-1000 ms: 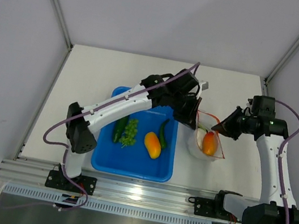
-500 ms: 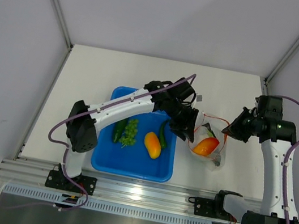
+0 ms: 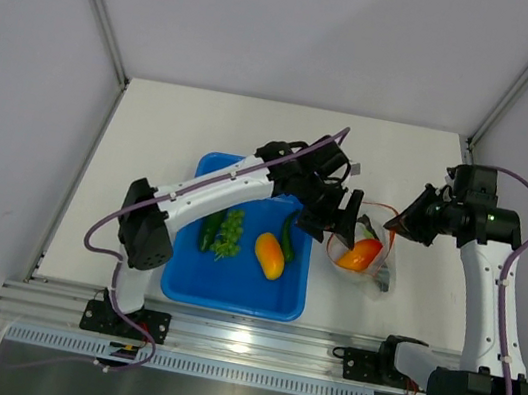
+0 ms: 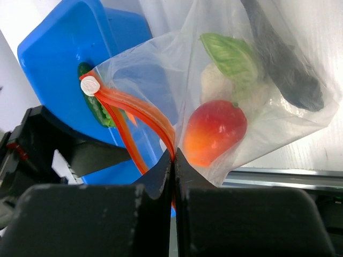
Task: Place the food in the zip-top bag and seal the zipper
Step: Adjust the zipper food storage bag at the center of the board.
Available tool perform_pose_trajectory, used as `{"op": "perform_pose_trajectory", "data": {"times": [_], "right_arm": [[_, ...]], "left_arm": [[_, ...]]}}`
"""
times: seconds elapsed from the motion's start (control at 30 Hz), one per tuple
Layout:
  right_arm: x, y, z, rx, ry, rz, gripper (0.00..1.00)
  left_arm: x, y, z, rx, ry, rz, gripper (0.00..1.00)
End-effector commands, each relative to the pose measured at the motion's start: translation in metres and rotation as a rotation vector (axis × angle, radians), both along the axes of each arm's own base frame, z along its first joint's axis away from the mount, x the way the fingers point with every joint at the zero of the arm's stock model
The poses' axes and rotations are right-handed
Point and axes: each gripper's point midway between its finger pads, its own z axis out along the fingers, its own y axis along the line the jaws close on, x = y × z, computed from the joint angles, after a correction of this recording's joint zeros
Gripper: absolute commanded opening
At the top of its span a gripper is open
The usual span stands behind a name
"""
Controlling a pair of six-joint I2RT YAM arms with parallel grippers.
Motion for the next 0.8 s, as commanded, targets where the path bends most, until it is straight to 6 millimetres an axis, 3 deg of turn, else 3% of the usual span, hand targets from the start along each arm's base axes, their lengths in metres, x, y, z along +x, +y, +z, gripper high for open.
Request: {"op": "perform_pose_trajectory", "data": {"times": [0.0,0.03,0.17,0.2,0.23,0.3,0.37,0.5,0.53,0.57,0.6,0.67,0.7,0.73,0.77], "right_arm": [[0.004,0.005,0.007,0.028,-0.027,0.004,0.0],[0.005,0.005,0.008,0.032,-0.028,0.004,0.0],[0.006,0.006,0.012,0.035,-0.039,0.011,0.0],[0.005,0.004,0.011,0.02,-0.034,0.013,0.0],[0.007,0.001,0.012,0.003,-0.039,0.008,0.0],[0.008,0.0,0.018,-0.003,-0.055,0.008,0.0],[0.009,0.0,0.023,-0.014,-0.069,0.015,0.0],[0.008,-0.015,0.04,-0.105,-0.109,-0.012,0.0],[0.006,-0.017,0.044,-0.123,-0.115,-0.017,0.0],[0.007,-0.019,0.055,-0.133,-0.143,-0.023,0.0],[0.007,-0.021,0.058,-0.144,-0.149,-0.024,0.0],[0.006,-0.022,0.05,-0.147,-0.133,-0.029,0.0],[0.006,-0.021,0.042,-0.138,-0.114,-0.03,0.0],[0.008,-0.015,0.035,-0.106,-0.107,-0.013,0.0],[0.001,-0.011,0.003,-0.088,-0.024,-0.003,0.0]], "left_arm": [[0.004,-0.019,-0.006,-0.024,0.015,-0.026,0.8],[0.004,-0.023,-0.014,-0.019,0.034,-0.032,0.77],[0.005,-0.031,-0.021,-0.025,0.072,-0.046,0.49],[0.007,-0.031,-0.021,-0.022,0.07,-0.048,0.3],[0.008,-0.033,-0.015,-0.033,0.064,-0.051,0.18],[0.01,-0.035,-0.009,-0.041,0.082,-0.06,0.01],[0.012,-0.035,0.014,-0.075,0.068,-0.056,0.0],[0.001,-0.035,0.091,-0.274,0.004,-0.069,0.01],[-0.004,-0.033,0.093,-0.283,0.031,-0.064,0.0],[-0.009,-0.029,0.107,-0.318,0.029,-0.071,0.01],[-0.01,-0.028,0.091,-0.297,0.057,-0.065,0.01],[-0.01,-0.025,0.084,-0.296,0.066,-0.056,0.01],[-0.013,-0.02,0.055,-0.238,0.124,-0.046,0.0],[-0.013,-0.019,0.044,-0.223,0.154,-0.038,0.01],[-0.012,-0.018,0.035,-0.217,0.17,-0.036,0.01]]}}
